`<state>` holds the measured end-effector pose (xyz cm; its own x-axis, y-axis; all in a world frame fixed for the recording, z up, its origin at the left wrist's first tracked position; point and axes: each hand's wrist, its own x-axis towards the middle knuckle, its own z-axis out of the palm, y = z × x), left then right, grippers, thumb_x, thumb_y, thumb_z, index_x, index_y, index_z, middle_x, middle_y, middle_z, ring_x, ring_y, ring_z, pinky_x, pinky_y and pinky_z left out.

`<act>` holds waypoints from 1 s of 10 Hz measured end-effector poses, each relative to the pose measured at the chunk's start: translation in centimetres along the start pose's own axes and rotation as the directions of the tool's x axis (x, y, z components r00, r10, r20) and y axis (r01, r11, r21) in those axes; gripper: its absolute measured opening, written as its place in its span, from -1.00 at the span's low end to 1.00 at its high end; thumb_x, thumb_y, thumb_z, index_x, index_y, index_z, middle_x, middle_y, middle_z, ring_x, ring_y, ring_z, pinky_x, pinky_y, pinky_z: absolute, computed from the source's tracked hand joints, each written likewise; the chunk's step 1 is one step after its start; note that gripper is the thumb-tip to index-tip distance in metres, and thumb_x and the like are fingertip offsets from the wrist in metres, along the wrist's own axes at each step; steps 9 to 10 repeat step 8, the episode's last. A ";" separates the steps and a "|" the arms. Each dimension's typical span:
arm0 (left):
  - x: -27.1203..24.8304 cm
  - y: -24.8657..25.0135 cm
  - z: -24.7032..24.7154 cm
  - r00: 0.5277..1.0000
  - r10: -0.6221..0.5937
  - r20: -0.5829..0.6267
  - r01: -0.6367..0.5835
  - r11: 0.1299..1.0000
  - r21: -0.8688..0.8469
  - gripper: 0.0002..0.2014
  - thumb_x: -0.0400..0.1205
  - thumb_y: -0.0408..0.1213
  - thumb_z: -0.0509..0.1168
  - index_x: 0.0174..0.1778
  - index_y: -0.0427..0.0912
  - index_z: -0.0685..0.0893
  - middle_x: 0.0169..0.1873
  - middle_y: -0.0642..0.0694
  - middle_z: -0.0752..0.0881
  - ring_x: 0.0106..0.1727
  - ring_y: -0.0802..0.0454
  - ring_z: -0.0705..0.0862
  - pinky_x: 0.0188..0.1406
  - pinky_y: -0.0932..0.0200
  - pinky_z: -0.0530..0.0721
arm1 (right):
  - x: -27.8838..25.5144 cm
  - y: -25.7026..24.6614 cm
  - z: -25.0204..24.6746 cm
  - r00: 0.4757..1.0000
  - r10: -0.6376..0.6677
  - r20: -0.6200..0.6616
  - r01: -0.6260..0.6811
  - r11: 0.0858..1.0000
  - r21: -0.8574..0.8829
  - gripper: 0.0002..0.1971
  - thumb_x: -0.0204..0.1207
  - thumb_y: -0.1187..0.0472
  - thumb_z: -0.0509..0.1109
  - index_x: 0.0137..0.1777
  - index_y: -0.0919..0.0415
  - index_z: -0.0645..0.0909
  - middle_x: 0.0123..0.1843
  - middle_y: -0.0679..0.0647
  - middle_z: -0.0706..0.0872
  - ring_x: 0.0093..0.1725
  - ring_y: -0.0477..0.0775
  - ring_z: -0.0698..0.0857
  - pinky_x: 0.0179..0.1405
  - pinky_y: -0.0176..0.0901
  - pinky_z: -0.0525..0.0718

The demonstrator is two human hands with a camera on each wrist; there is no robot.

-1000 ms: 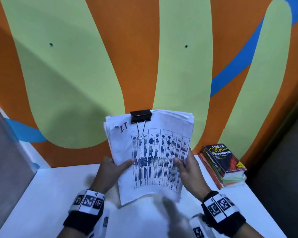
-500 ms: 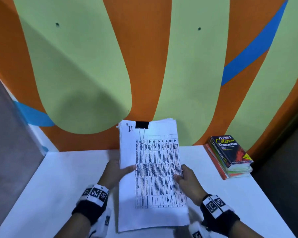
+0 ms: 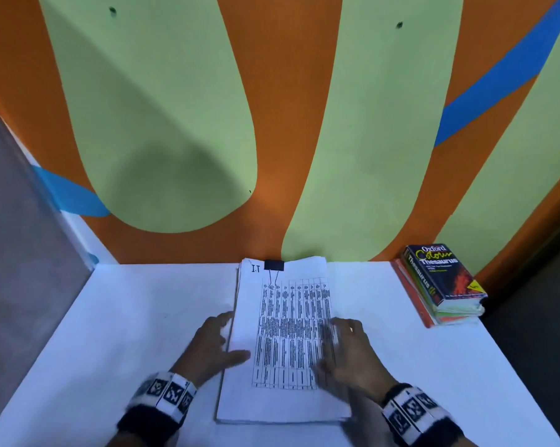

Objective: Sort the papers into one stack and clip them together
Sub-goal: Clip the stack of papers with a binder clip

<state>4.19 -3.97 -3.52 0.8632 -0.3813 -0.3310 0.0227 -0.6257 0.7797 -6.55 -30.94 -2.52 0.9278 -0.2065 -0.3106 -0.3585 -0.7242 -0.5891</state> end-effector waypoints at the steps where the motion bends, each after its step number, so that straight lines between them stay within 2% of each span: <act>1: -4.0 -1.2 0.3 0.975 0.084 0.205 -0.126 0.972 0.198 -0.04 0.20 0.26 0.55 0.48 0.26 0.23 0.40 0.15 0.31 0.46 0.09 0.39 0.34 0.31 0.39 | -3.3 1.2 0.5 0.971 -0.157 0.179 0.190 0.965 -0.181 -0.18 0.13 -0.31 0.45 0.39 -0.10 0.31 0.46 0.00 0.20 0.50 0.09 0.27 0.48 -0.10 0.40; 2: -5.8 -2.4 1.9 0.961 0.068 0.269 -0.176 0.899 0.400 -0.01 0.20 0.22 0.50 0.52 0.25 0.16 0.48 0.03 0.16 0.56 0.06 0.17 0.48 0.32 0.17 | -5.0 1.7 1.4 0.947 -0.218 0.234 0.276 0.927 -0.253 -0.22 0.10 -0.26 0.44 0.35 -0.07 0.36 0.51 0.05 0.09 0.43 0.19 0.35 0.39 -0.12 0.47; 3: -6.3 -2.7 3.4 0.973 0.058 0.223 -0.168 0.840 0.515 -0.02 0.22 0.18 0.42 0.58 0.18 0.16 0.51 -0.06 0.15 0.53 -0.02 0.20 0.46 0.29 0.22 | -5.0 2.0 1.9 0.954 -0.239 0.181 0.277 0.934 -0.227 -0.37 0.13 -0.11 0.39 0.26 -0.07 0.42 0.43 -0.02 0.15 0.36 0.15 0.39 0.29 -0.16 0.52; 4: -6.1 -2.4 3.9 0.979 0.082 0.186 -0.177 0.798 0.576 -0.14 0.32 0.11 0.36 0.56 0.14 0.21 0.45 -0.06 0.23 0.45 -0.02 0.29 0.39 0.31 0.29 | -4.5 2.1 2.0 0.956 -0.238 0.170 0.272 0.936 -0.222 -0.42 0.12 -0.05 0.37 0.22 -0.03 0.46 0.36 0.01 0.24 0.32 0.12 0.39 0.26 -0.16 0.53; 5: -5.3 -1.8 3.6 0.980 0.101 0.169 -0.185 0.763 0.619 -0.19 0.35 0.08 0.35 0.55 0.10 0.26 0.37 -0.08 0.32 0.38 -0.02 0.35 0.24 0.25 0.39 | -3.3 1.8 1.6 0.960 -0.230 0.163 0.266 0.929 -0.257 -0.41 0.09 -0.05 0.43 0.19 -0.02 0.50 0.25 0.02 0.32 0.23 0.12 0.42 0.20 -0.11 0.57; 6: -4.5 -1.3 3.3 0.980 0.089 0.179 -0.186 0.730 0.658 -0.17 0.31 0.08 0.38 0.54 0.11 0.27 0.32 -0.07 0.33 0.32 -0.01 0.35 0.00 0.25 0.33 | -2.5 1.4 1.1 0.958 -0.208 0.196 0.262 0.915 -0.307 -0.41 0.04 -0.08 0.49 0.13 -0.06 0.51 0.18 0.03 0.35 0.19 0.11 0.41 0.12 -0.14 0.59; 7: -4.2 -0.8 3.1 0.979 0.069 0.192 -0.185 0.695 0.695 -0.15 0.26 0.15 0.37 0.52 0.17 0.26 0.33 -0.05 0.32 0.31 -0.02 0.35 0.07 0.16 0.38 | -2.2 1.3 1.0 0.957 -0.199 0.210 0.260 0.910 -0.324 -0.38 0.03 -0.10 0.52 0.17 -0.08 0.52 0.23 0.04 0.35 0.22 0.12 0.41 0.14 -0.17 0.58; 8: -4.4 -0.6 2.9 0.979 0.051 0.196 -0.172 0.723 0.669 -0.14 0.27 0.17 0.36 0.53 0.19 0.24 0.37 -0.05 0.29 0.34 -0.03 0.35 0.16 0.12 0.42 | -2.7 1.3 0.8 0.962 -0.193 0.194 0.249 0.912 -0.326 -0.34 0.06 -0.11 0.50 0.24 -0.11 0.51 0.36 0.04 0.33 0.30 0.15 0.43 0.21 -0.15 0.54; 10: -4.4 -0.6 2.9 0.979 0.051 0.196 -0.172 0.723 0.669 -0.14 0.27 0.17 0.36 0.53 0.19 0.24 0.37 -0.05 0.29 0.34 -0.03 0.35 0.16 0.12 0.42 | -2.7 1.3 0.8 0.962 -0.193 0.194 0.249 0.912 -0.326 -0.34 0.06 -0.11 0.50 0.24 -0.11 0.51 0.36 0.04 0.33 0.30 0.15 0.43 0.21 -0.15 0.54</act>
